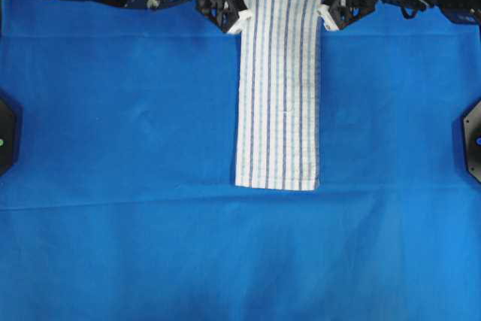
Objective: Fold the blue towel.
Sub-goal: 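Fold the top end down onto the bottom half with both grippers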
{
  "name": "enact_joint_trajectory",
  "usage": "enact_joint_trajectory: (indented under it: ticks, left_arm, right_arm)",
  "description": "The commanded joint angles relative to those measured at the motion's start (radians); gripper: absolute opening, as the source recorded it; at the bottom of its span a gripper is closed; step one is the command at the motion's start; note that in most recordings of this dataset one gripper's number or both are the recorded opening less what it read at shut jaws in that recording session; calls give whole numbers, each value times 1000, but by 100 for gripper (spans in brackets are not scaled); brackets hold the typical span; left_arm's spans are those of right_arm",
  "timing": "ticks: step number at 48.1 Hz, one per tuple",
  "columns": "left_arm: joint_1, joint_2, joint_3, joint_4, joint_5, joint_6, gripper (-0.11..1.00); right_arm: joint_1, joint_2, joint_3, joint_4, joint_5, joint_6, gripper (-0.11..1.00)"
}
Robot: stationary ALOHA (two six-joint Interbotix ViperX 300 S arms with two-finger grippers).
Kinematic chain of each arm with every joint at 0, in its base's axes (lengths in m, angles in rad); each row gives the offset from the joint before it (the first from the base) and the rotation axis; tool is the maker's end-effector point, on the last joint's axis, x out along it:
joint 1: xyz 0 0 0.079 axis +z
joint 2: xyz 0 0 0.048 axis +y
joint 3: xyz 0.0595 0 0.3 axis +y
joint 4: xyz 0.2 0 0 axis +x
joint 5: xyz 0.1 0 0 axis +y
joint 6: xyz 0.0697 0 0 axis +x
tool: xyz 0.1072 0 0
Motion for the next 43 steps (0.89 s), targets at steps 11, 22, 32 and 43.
enact_joint_trajectory:
  ticks: [11,22,32,43]
  left_arm:
    - [-118,-132,106,2,-5,-9,3]
    - [-245,-189,207,2,-6,-12,3]
    - [-364,-202,252,-3,-3,-29,3]
    - [-469,-196,255,-5,3,-71,3]
  right_arm:
    - [141,-178,118,60,-6,-2,7]
    - [318,-275,219,147,-6,-2,7]
    - [488,-285,244,225,6,-2,7]
    - [614,-267,236,276,38,-2,7]
